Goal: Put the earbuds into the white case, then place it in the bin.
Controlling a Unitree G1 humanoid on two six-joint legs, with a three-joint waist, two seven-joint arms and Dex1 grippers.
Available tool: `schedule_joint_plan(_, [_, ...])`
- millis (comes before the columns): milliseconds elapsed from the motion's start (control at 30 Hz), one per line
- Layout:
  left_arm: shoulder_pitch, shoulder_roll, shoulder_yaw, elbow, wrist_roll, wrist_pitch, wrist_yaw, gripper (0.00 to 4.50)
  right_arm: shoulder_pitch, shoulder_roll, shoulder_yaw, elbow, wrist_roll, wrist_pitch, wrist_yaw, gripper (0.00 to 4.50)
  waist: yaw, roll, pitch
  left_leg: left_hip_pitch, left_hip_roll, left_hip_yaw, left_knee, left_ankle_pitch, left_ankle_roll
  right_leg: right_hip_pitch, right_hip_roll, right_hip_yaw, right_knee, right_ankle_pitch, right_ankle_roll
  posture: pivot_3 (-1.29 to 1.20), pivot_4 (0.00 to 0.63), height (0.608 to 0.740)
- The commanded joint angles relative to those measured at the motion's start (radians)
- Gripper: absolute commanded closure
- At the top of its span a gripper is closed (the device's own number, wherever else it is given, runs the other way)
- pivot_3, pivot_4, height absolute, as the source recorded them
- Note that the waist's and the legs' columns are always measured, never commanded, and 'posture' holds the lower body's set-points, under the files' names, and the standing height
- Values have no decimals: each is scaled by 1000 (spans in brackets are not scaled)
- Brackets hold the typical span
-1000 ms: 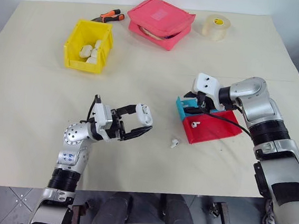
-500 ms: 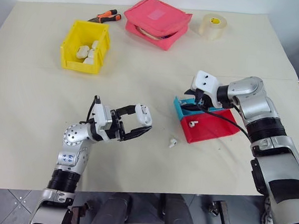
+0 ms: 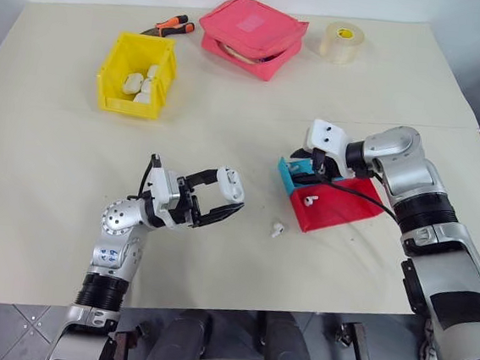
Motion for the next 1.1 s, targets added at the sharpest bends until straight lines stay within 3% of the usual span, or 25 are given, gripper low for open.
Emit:
schedule_joint_plan(33, [8, 6, -1, -49, -4, -12, 2, 1701, 0, 7, -22, -35, 23, -31, 12, 2151, 0, 0, 0, 0, 0, 0, 0, 0, 0, 0, 0, 0, 0, 0, 0, 0, 150, 740])
schedule_joint_plan(200, [8, 6, 0, -49, -4, -11, 3, 1701, 0, 11, -28, -36, 30, -49, 11, 3913, 0, 0, 0, 0, 0, 0, 0, 0, 0, 0, 0, 0, 0, 0, 0, 0, 150, 740])
schedule_joint_plan(233, [7, 5, 0, -48, -4, -11, 4, 1701, 0, 11, -29, -35, 30, -52, 9, 4028, 0, 0, 0, 0, 0, 0, 0, 0, 0, 0, 0, 0, 0, 0, 0, 0, 150, 740])
schedule_joint_plan(633, [-9, 0, -2, -27, -3, -13, 0, 1701, 3, -53, -49, -27, 16, -10, -38, 4024, 1, 0, 0, 0, -1, 0, 0, 0, 0, 0, 0, 0, 0, 0, 0, 0, 150, 740])
schedule_joint_plan(1100, [-32, -4, -3, 2, -1, -16, -7, 1701, 46, -121, -55, -131, 24, 87, 3, 4024, 2, 0, 0, 0, -1, 0, 0, 0, 0, 0, 0, 0, 0, 0, 0, 0, 150, 740])
